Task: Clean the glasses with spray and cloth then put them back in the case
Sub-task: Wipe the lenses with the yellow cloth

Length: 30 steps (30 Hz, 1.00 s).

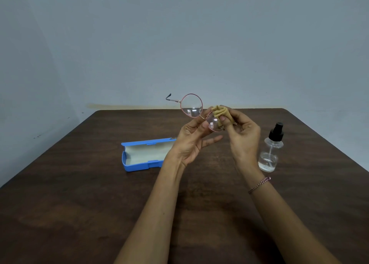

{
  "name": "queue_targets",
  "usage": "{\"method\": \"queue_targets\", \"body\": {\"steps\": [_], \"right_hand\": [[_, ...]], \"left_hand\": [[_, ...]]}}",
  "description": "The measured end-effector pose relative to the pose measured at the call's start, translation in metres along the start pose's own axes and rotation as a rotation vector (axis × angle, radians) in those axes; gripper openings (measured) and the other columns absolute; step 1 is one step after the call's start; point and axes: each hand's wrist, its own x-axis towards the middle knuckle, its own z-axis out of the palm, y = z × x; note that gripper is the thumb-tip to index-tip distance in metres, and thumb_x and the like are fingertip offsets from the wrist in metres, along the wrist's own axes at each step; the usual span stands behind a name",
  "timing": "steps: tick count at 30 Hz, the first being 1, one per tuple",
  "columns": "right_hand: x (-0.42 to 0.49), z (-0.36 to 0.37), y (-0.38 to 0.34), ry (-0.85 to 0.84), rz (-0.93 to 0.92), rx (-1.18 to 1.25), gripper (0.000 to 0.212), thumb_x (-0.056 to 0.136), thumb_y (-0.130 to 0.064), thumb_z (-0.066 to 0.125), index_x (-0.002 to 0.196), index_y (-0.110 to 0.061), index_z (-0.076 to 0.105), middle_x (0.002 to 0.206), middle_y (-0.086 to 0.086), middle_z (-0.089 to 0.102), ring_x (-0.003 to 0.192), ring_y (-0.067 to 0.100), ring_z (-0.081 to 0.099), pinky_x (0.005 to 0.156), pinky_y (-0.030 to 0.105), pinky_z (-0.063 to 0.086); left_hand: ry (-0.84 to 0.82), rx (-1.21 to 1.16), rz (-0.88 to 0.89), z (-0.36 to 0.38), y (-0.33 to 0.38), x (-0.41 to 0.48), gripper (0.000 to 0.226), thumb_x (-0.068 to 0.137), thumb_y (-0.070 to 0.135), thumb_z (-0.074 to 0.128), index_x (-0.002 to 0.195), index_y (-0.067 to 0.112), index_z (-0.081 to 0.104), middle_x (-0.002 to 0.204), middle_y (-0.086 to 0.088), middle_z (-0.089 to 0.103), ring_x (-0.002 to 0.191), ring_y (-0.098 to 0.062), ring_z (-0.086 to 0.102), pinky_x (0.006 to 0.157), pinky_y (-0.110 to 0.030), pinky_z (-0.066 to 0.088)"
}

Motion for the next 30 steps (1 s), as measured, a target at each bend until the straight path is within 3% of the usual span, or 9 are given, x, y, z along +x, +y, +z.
{"method": "queue_targets", "body": {"steps": [5, 7, 10, 17, 25, 30], "right_hand": [[-0.004, 0.003, 0.004, 0.060, -0.191, -0.220, 0.028, 0.081, -0.009, 0.070, 0.089, -0.035, 0.066, 0.098, -0.017, 0.056, 0.100, 0.017, 0.060, 0.084, 0.029, 0.051], [-0.007, 0.003, 0.003, 0.079, -0.323, -0.391, 0.022, 0.081, -0.010, 0.070, 0.093, -0.029, 0.067, 0.097, -0.018, 0.051, 0.098, 0.017, 0.056, 0.083, 0.029, 0.050], [-0.008, 0.002, 0.002, 0.070, -0.479, -0.516, 0.022, 0.081, 0.001, 0.068, 0.100, -0.008, 0.069, 0.098, -0.005, 0.053, 0.095, 0.019, 0.056, 0.081, 0.022, 0.049], [-0.005, -0.006, 0.003, -0.006, -0.758, -0.744, 0.027, 0.078, 0.009, 0.067, 0.103, -0.003, 0.070, 0.100, 0.011, 0.064, 0.096, 0.017, 0.052, 0.088, 0.012, 0.041], [-0.005, -0.008, -0.001, -0.056, -0.794, -0.745, 0.022, 0.081, 0.004, 0.065, 0.102, -0.001, 0.070, 0.103, 0.013, 0.063, 0.096, 0.019, 0.056, 0.089, 0.017, 0.045], [-0.001, -0.006, -0.006, 0.059, -0.578, -0.472, 0.018, 0.081, 0.001, 0.067, 0.098, -0.004, 0.070, 0.095, -0.001, 0.062, 0.085, 0.013, 0.063, 0.074, 0.020, 0.053]], "left_hand": [[0.005, -0.006, 0.015, 0.001, -0.001, 0.002, 0.053, 0.050, 0.040, 0.089, 0.100, 0.027, 0.074, 0.101, 0.004, 0.073, 0.093, -0.014, 0.069, 0.072, -0.028, 0.058], [-0.001, -0.001, 0.026, 0.002, -0.001, 0.002, 0.053, 0.050, 0.041, 0.089, 0.099, 0.028, 0.074, 0.101, 0.004, 0.073, 0.093, -0.013, 0.070, 0.072, -0.029, 0.059], [-0.001, 0.000, 0.037, 0.005, 0.001, 0.000, 0.052, 0.048, 0.043, 0.088, 0.097, 0.028, 0.075, 0.096, 0.004, 0.074, 0.088, -0.012, 0.071, 0.067, -0.028, 0.059], [-0.005, -0.030, 0.028, 0.004, 0.004, -0.001, 0.048, 0.052, 0.041, 0.087, 0.097, 0.029, 0.075, 0.100, 0.004, 0.073, 0.084, -0.013, 0.071, 0.060, -0.028, 0.058], [0.004, -0.041, 0.039, 0.000, 0.005, 0.000, 0.050, 0.051, 0.035, 0.089, 0.098, 0.026, 0.075, 0.100, 0.002, 0.073, 0.088, -0.016, 0.071, 0.064, -0.031, 0.059], [0.001, -0.026, 0.043, -0.001, 0.007, 0.000, 0.050, 0.053, 0.035, 0.088, 0.101, 0.025, 0.074, 0.103, -0.004, 0.073, 0.093, -0.022, 0.070, 0.070, -0.034, 0.059]]}}
